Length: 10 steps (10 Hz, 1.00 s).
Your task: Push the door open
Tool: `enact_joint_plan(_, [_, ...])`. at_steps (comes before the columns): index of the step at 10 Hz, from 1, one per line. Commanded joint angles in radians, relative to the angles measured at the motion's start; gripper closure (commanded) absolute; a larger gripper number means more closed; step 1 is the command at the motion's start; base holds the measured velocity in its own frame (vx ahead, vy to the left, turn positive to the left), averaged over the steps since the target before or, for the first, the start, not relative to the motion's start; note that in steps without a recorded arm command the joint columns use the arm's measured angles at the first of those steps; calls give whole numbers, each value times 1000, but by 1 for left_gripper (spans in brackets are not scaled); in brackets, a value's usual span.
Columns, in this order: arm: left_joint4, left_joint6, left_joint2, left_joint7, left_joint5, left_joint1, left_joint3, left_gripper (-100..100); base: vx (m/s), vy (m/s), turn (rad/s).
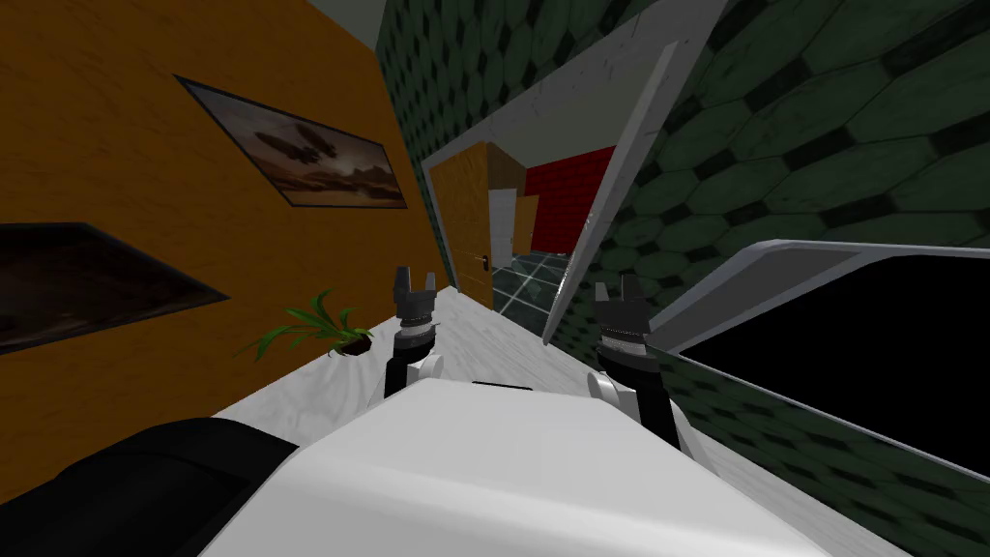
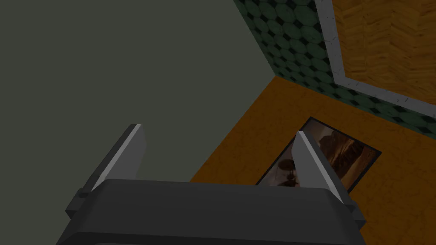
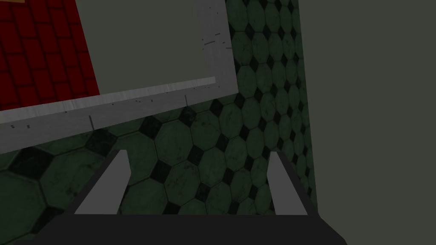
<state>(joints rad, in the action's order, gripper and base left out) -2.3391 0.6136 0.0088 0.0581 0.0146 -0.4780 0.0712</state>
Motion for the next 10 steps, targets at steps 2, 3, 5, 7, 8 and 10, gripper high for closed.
enact_joint_plan(2, [15, -6, 12, -1, 0, -3, 11, -100, 152, 22, -35])
enact_joint_plan(3, [25, -9, 18, -1, -1, -5, 18, -100, 221, 69, -18])
enact_joint_plan(5, [46, -18, 31, -2, -1, -9, 33, -100, 229, 100, -44])
enact_joint_plan(7, [72, -27, 45, -3, -2, -14, 52, -100, 252, 94, -57])
enact_joint_plan(8, [90, -34, 54, -4, -2, -17, 65, -100, 233, 82, -58])
enact_joint_plan(10, [116, -44, 66, -5, -2, -23, 84, -100, 213, 113, -52])
